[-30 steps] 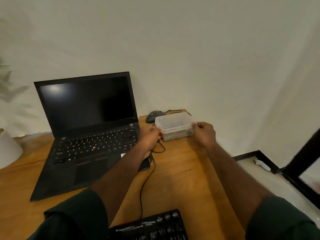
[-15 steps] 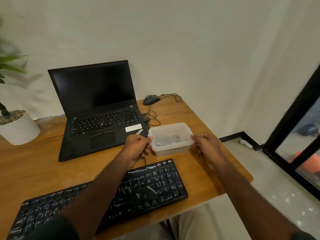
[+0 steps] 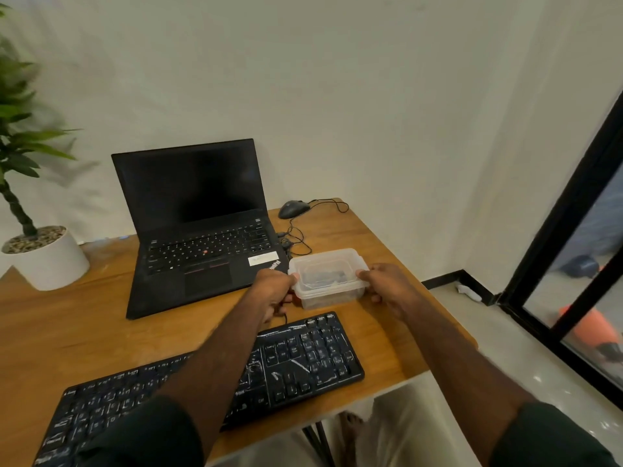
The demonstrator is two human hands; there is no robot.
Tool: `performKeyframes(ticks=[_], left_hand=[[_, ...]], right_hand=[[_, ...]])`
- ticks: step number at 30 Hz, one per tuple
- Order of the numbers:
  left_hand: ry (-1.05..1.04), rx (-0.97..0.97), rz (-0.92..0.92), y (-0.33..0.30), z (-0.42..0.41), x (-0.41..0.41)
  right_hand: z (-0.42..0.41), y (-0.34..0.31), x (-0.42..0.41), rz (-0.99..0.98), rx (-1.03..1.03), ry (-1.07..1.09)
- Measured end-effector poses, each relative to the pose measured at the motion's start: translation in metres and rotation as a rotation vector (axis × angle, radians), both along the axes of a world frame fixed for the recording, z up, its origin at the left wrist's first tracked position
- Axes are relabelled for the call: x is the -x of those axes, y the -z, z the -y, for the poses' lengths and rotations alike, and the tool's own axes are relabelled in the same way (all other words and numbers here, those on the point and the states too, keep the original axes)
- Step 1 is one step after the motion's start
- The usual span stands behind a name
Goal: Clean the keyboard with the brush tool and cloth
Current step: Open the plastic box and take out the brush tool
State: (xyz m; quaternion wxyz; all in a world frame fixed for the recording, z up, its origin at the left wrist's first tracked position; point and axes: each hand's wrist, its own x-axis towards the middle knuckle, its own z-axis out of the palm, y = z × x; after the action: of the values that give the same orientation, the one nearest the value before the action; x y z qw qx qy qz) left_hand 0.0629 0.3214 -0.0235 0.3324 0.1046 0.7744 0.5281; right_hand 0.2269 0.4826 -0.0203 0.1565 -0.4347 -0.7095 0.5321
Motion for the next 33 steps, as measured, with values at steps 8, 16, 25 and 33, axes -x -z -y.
performKeyframes(ticks=[8,16,25,33], left_hand=[[-0.042,0.011,-0.046,0.005,0.000,0.001],[-0.002,-0.151,0.005,0.015,0.011,0.002],[0.044,-0.218,0.048,0.011,0.018,-0.002],[0.065,-0.155,-0.007,0.011,0.017,0.002]], right_hand=[[0.009,0.006,-0.001,-0.031,-0.689,-0.185],[0.001,0.008,-0.004,0.149,-0.828,-0.539],[0.006,0.008,-0.003,0.236,-1.074,-0.582],[0.008,0.000,0.000,0.073,-1.208,-0.484]])
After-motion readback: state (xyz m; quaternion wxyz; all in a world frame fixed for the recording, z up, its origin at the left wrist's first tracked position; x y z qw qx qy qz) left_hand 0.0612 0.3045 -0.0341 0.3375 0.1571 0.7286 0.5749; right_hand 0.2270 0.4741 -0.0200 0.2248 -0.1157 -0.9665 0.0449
